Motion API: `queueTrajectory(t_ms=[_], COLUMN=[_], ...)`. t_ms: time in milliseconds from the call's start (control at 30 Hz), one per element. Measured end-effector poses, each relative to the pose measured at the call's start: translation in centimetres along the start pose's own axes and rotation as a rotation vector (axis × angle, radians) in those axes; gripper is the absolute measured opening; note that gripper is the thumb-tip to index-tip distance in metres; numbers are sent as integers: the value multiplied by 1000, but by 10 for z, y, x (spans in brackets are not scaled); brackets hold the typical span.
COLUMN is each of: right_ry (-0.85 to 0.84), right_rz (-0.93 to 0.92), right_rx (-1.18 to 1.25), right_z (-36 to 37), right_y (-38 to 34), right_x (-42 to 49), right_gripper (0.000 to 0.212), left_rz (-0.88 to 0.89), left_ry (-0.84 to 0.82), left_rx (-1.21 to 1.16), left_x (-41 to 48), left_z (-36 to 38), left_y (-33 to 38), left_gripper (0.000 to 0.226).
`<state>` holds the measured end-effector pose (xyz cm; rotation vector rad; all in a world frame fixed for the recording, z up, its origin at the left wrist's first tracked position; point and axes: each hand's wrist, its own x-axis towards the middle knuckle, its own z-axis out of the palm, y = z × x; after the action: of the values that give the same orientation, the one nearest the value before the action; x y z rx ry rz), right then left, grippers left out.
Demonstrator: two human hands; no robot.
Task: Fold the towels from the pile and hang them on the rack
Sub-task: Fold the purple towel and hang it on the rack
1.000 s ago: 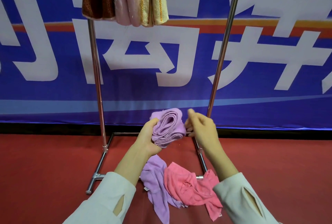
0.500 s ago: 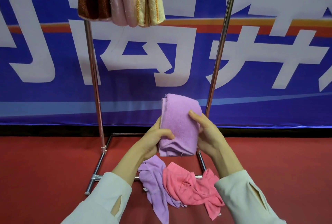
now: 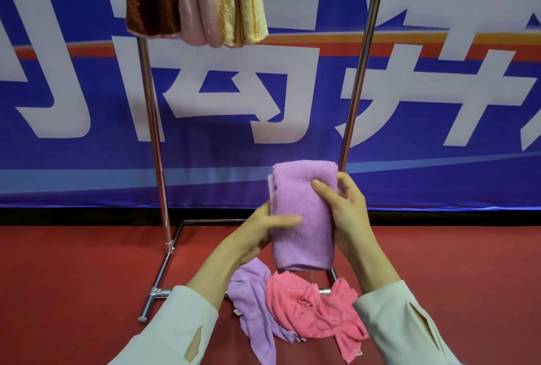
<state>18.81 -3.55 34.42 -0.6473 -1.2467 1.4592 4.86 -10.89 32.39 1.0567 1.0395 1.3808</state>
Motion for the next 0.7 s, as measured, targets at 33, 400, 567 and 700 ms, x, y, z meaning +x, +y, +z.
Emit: queueTrajectory(t_ms=[33, 400, 567, 700], right_ry=[-26, -44, -71, -103], right_rz=[-3, 133, 233, 261], right_rx=[-39, -213, -65, -42], right_z=[1, -2, 4, 5], right_y=[1, 2, 5, 4], right_x=[-1, -1, -2, -4], right_gripper=[17, 26, 11, 22], left_rz=[23, 200, -203, -270], left_ry=[58, 309, 362, 157], left_rx=[-86, 187, 231, 67], left_x=[2, 12, 14, 7], left_z=[1, -6, -10, -4], left_y=[3, -4, -15, -7], left_gripper=[49, 41, 104, 68])
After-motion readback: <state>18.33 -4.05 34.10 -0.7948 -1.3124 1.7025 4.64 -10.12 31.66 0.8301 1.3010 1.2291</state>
